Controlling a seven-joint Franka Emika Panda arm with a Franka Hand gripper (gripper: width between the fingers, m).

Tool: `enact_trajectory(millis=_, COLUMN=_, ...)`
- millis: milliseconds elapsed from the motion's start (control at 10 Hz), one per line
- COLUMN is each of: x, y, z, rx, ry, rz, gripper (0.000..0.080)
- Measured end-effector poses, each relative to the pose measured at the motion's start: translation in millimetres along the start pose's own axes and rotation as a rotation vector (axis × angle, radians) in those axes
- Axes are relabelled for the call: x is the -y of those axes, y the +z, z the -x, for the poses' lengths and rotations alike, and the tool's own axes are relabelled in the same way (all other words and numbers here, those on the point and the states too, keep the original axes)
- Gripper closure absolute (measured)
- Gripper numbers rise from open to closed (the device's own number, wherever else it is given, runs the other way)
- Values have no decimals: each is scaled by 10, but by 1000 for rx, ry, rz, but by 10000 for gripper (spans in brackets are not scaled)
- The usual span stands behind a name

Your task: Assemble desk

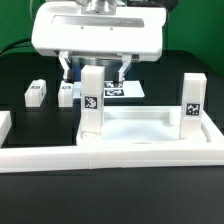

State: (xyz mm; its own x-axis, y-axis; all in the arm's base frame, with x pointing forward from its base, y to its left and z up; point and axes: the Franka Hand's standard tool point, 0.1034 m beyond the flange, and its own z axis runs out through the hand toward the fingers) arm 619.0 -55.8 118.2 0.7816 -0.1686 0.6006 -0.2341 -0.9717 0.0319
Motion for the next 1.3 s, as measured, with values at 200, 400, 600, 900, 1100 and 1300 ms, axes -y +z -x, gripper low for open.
enact_trajectory(millis=200, x=0, y=0, z=0, rx=0, ry=0, rz=0, gripper=162)
enact_trajectory(millis=400, x=0, y=0, z=0, rx=0, ry=0, rz=0, gripper=151)
enact_trajectory(millis=600, x=30, y=-50, z=-93, rx=48, ry=13, rz=-17, gripper=151)
enact_trajectory(millis=900, x=59, y=-68, z=-174, rx=159, ry=33, rz=-42, gripper=151)
enact_trajectory(millis=1100, x=-10, y=-19, z=-123, rx=327, ry=45, rz=-54, gripper=151)
enact_trajectory(millis=1300, x=-47, y=-34, z=-134, rx=456, ry=60, rz=-69, gripper=151)
